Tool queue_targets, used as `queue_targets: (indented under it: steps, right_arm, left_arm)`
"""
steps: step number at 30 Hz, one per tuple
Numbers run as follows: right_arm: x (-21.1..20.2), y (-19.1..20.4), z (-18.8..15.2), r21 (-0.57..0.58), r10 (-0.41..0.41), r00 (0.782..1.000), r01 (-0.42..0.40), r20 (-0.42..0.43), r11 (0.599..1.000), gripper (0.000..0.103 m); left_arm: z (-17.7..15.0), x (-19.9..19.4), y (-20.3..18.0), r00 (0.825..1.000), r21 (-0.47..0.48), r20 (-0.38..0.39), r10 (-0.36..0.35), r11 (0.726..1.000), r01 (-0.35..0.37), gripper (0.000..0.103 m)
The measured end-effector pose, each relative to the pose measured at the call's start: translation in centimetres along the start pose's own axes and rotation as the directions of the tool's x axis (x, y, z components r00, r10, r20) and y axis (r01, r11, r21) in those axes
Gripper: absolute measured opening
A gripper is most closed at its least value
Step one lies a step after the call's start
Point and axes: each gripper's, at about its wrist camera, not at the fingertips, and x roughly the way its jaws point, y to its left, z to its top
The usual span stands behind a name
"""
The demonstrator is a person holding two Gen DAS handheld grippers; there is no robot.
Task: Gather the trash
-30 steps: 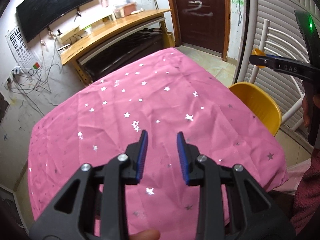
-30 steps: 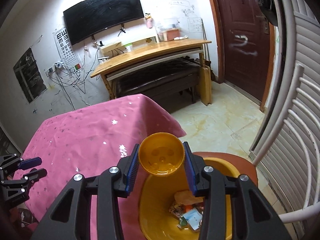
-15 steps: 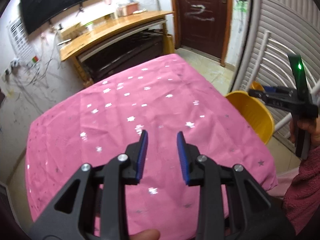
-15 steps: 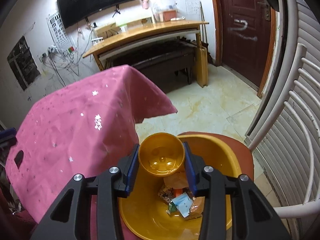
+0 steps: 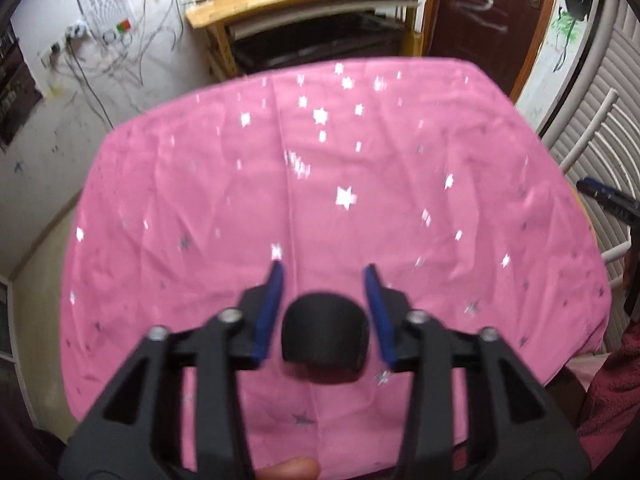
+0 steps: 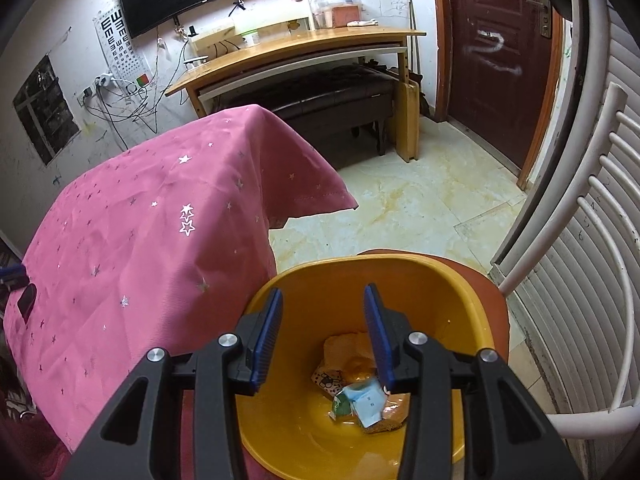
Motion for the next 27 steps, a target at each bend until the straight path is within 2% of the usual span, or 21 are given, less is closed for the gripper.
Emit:
queue_targets:
  steps: [3,7,12,18,27]
  right_arm:
    - [0.3,-0.2,0.0,0.004,0.002,1.000,-0.002,-0.010,1.000,0.037]
    - [0.3,-0.3,0.0,0.011,0.001,1.000,-0.001,-0.007,1.000,0.043]
    - [0.0,-0.5,0.0,0.018,-0.001,1.000,0.001,0.005,1.000,0.050]
    - [-0.4,-0.8,0.0,0.030,0.000,1.000,0.000,0.018,1.000,0.050]
    - [-0.4,-0.9,0.0,0.037,0.002,1.000,-0.003,0.024,0.999,0.051]
  left_arm:
    - [-1.0,0.7,-0.1,1.000,0.003,-0.027,-0.007,1.000,0.007,0.048]
    - [-1.8,0.5,-0.3,1.000,0.011,-0.018,0.011,1.000,-0.011,0.044]
    - [-1.7,-0.1,-1.3,0.999,0.045,0.010,0.042,0.998,-0.042,0.027]
    - [-1.4,-0.6,-1.3,0.998,0.043,0.034,0.045,0.998,-0.047,0.016]
    - [-0.3,-2.3,-0.8,0.996,0.017,0.083,0.033,0.999,-0.034,0.014]
